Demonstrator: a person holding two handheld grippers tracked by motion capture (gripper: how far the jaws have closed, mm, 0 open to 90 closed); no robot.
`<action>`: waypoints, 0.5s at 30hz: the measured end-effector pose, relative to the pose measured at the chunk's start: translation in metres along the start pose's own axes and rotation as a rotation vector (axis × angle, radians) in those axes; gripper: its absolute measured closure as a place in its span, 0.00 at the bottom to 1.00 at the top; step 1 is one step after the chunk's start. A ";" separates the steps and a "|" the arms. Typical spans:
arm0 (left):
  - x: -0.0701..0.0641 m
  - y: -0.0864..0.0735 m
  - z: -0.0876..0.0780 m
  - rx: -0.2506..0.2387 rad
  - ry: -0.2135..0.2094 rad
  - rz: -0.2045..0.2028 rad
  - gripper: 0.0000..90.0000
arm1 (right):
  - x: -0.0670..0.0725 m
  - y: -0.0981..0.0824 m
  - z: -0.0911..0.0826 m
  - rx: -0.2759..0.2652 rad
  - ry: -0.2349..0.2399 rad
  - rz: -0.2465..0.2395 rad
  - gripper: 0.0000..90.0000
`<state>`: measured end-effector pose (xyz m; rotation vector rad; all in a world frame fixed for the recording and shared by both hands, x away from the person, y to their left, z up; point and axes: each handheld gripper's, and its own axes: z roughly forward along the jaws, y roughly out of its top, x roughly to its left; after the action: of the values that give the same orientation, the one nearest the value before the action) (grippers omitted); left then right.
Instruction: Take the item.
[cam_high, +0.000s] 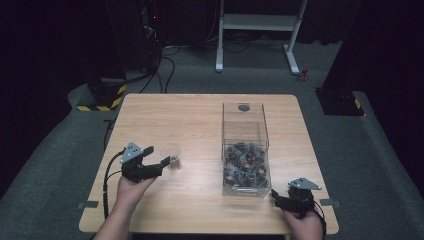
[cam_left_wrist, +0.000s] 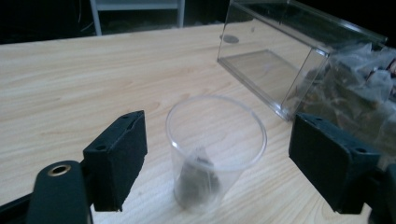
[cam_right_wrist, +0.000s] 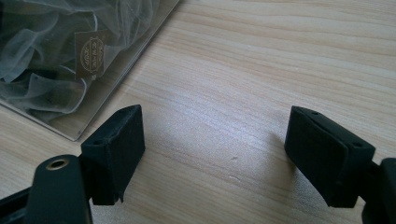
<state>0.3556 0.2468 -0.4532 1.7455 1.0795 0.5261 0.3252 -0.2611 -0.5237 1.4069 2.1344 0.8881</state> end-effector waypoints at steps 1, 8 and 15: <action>0.001 -0.002 -0.001 0.008 0.003 0.001 0.22 | 0.000 0.000 0.000 0.001 0.000 0.001 0.22; 0.010 -0.018 -0.011 0.059 0.016 0.006 0.22 | 0.000 0.000 0.000 0.002 0.004 -0.002 0.22; 0.023 -0.046 -0.018 0.142 0.048 0.003 0.22 | 0.000 0.000 0.000 0.001 0.005 -0.005 0.22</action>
<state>0.3348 0.2814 -0.4898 1.8654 1.1728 0.5060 0.3251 -0.2609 -0.5237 1.4012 2.1414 0.8893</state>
